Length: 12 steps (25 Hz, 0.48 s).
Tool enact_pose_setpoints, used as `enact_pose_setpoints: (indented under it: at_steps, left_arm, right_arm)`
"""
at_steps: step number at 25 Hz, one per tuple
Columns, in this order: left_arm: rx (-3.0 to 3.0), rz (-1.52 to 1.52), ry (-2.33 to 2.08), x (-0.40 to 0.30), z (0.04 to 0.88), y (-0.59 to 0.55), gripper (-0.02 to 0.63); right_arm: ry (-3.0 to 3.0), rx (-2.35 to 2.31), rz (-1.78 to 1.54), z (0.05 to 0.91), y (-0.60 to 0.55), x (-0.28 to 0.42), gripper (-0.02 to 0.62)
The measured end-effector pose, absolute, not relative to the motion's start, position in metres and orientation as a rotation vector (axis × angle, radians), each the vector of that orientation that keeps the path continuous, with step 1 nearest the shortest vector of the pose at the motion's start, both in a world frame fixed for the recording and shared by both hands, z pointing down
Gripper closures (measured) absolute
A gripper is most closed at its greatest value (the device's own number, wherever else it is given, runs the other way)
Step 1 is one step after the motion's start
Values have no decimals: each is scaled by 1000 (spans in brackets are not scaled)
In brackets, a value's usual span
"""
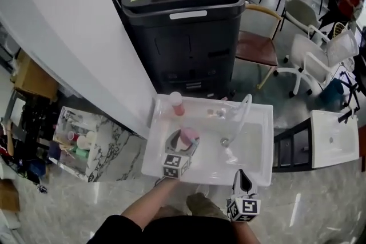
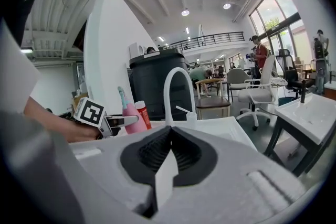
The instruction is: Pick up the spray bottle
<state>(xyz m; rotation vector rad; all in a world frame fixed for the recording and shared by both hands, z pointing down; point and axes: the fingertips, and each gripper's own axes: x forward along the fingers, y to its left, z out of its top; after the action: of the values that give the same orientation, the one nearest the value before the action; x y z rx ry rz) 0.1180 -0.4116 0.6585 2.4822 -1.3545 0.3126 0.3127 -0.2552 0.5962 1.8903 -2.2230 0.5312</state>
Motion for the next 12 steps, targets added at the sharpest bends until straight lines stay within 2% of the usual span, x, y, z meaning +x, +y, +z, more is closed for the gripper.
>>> enact_pose_setpoints:
  at_steps: [12]
  left_arm:
    - [2468,297,-1416,4,603,-249,261]
  right_arm:
    - [-2334,1856,399,555,-172,189,597]
